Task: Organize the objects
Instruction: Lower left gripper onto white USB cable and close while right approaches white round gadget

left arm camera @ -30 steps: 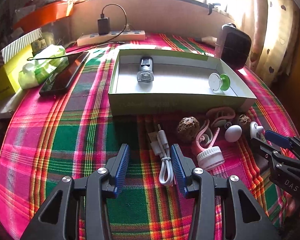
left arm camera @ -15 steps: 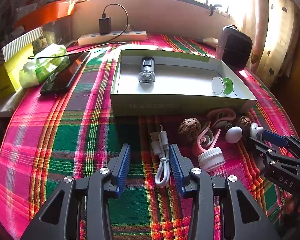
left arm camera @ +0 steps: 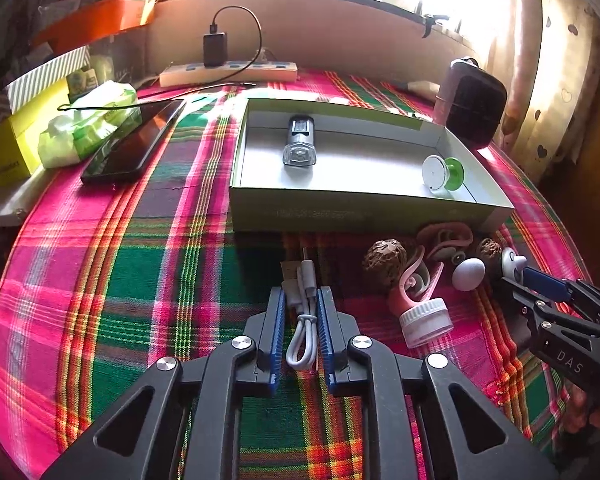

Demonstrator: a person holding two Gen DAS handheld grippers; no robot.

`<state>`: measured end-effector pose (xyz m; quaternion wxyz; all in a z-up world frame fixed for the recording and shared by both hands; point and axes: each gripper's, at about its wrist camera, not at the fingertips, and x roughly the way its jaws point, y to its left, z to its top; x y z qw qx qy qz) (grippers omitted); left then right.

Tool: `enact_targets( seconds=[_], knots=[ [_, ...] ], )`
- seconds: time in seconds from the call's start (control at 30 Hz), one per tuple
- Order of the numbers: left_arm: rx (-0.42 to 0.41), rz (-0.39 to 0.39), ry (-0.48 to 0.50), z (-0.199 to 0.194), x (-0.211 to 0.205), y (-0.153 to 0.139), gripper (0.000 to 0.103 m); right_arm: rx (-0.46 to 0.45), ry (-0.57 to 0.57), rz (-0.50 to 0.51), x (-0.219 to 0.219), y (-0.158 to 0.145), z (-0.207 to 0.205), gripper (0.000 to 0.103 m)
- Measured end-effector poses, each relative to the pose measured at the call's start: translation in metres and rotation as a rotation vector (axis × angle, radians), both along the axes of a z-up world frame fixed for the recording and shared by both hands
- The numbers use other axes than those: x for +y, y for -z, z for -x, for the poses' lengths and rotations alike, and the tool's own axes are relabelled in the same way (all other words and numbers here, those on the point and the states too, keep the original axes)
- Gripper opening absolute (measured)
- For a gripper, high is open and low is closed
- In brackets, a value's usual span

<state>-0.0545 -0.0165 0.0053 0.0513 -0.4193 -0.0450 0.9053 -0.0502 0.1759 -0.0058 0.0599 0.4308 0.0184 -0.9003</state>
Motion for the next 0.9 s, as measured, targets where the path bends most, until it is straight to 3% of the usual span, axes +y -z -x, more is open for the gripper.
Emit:
enact_targets(
  seconds=[0.6, 0.9],
  knots=[
    [0.001, 0.004, 0.002, 0.0, 0.0017, -0.0008, 0.014, 0.009, -0.007, 0.014, -0.0008, -0.0015, -0.0021, 0.043],
    [0.015, 0.008, 0.009, -0.0006, 0.0055, -0.0049, 0.014, 0.037, -0.02, 0.017, -0.0026, -0.0055, -0.0044, 0.035]
  ],
)
